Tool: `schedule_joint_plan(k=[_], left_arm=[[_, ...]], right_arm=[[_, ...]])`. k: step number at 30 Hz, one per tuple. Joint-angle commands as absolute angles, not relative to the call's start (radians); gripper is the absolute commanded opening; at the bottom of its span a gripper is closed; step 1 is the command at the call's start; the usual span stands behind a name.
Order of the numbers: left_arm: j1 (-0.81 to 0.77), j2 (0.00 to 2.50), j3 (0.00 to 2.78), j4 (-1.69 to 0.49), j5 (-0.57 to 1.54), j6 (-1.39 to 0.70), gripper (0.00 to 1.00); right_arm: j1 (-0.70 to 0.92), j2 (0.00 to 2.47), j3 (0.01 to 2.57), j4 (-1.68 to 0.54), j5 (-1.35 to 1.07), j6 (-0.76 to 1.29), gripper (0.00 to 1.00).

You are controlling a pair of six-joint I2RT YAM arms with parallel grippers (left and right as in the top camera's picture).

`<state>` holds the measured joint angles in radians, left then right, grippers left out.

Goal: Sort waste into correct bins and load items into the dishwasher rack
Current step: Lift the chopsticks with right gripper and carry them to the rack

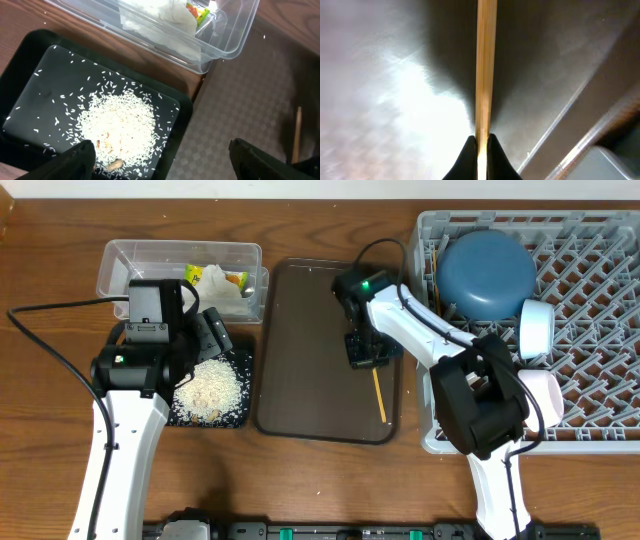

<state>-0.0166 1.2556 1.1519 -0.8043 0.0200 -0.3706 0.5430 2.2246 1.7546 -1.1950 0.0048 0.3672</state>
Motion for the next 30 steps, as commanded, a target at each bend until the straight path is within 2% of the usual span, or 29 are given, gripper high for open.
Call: schedule_joint_plan(k=[1,9,17,30], left_arm=[[-0.012,1.261,1.163,-0.804,0.015,-0.376,0.88],[-0.012,1.261,1.163,-0.804,0.015,-0.376,0.88],[-0.012,1.261,1.163,-0.804,0.015,-0.376,0.88],[-0.012,1.261,1.163,-0.804,0.015,-0.376,0.88]], right_arm=[[0.505,2.074,1.888,-1.222,-0.013,0.262,0.01],[0.353,1.9,1.974,-1.211,0.196,0.168,0.01],[0.196,1.918,1.93,-1.109,0.15,0.075,0.01],[0.192,2.053,1.887,-0.996,0.095,0.044,0.02]])
